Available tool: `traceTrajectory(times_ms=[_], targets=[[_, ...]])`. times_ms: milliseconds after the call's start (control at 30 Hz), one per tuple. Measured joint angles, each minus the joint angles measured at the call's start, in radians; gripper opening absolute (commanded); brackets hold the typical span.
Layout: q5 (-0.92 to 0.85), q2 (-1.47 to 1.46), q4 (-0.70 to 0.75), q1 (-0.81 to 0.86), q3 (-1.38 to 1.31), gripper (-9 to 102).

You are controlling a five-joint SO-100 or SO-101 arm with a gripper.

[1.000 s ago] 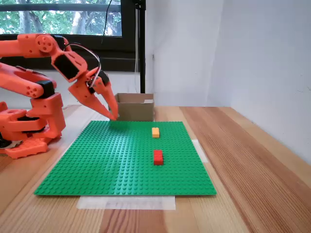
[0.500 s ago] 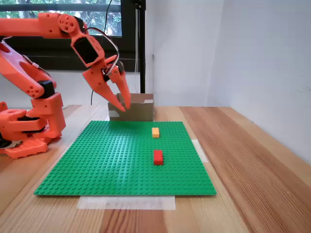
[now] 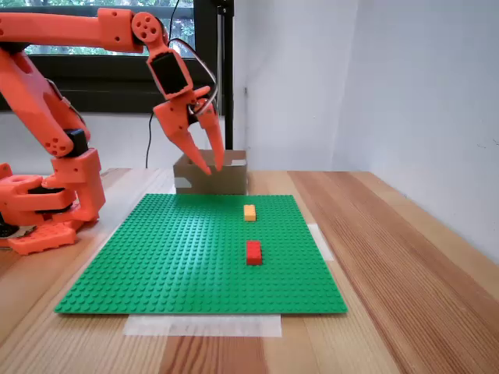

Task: Pick the yellow lego block and put it in the box.

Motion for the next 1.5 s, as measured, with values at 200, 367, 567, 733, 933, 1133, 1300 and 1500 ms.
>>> traceTrajectory(times_ms=[200,367,567,733,933,1133,1300,1500], targets=[[0.002,-0.135,0.011,-0.028,-0.11,11],[-0.002,-0.238,0.015,-0.043,-0.202,12],[0.018,-0.353,0.037,-0.055,-0.311,14],[0.026,-0.426,0.044,-0.069,-0.374,16],[0.038,-0.545,0.052,-0.08,-0.477,16],[0.038,-0.606,0.052,-0.077,-0.528,17],[0.038,-0.63,0.049,-0.077,-0.548,17],[0.032,-0.649,0.044,-0.046,-0.549,17]])
